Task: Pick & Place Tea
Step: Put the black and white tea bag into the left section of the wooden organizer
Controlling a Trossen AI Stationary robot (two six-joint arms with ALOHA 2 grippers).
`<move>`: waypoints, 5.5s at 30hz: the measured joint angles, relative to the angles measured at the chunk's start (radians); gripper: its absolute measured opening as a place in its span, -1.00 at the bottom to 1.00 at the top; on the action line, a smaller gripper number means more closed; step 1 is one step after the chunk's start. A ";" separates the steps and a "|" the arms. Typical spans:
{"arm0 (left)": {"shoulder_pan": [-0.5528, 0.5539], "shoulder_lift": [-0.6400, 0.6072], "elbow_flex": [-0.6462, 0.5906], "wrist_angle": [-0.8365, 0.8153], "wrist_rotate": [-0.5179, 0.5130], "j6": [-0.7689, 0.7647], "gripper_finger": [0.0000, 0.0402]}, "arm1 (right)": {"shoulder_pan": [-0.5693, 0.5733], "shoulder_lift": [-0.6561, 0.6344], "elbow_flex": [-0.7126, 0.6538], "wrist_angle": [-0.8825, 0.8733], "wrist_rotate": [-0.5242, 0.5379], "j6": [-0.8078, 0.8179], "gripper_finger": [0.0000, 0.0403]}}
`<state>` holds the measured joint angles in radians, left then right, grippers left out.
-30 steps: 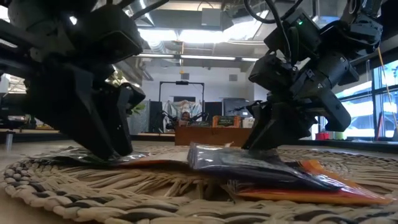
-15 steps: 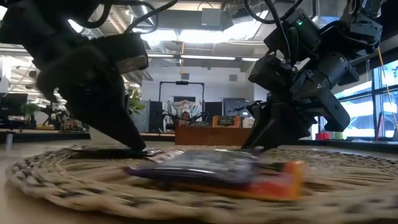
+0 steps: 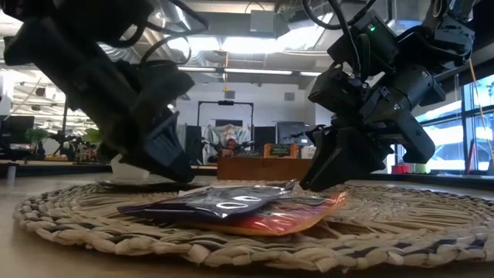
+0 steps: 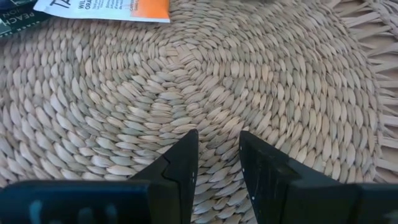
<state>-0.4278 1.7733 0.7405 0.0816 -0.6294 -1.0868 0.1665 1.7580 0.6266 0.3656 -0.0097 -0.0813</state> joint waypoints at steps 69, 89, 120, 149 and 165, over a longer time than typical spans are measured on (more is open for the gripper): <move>0.208 0.060 0.314 -0.490 0.552 0.828 -0.45 | 0.000 0.002 -0.002 0.032 0.027 0.079 -0.40; 0.208 0.020 0.308 -0.473 0.320 0.236 -0.45 | 0.000 0.001 -0.001 0.046 0.024 0.102 -0.40; 0.168 0.073 0.315 -0.605 0.262 0.128 -0.82 | -0.016 -0.018 0.000 0.293 0.016 0.590 -0.40; 0.166 0.095 0.311 -0.453 0.224 0.050 -0.98 | -0.008 0.001 0.000 0.222 0.082 0.957 0.49; 0.166 0.095 0.310 -0.445 0.222 0.052 -0.99 | 0.031 0.081 0.114 0.112 0.166 1.048 0.52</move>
<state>-0.2623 1.8687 1.0508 -0.3630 -0.4072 -1.0348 0.1974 1.8394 0.7402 0.4774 0.1562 0.9667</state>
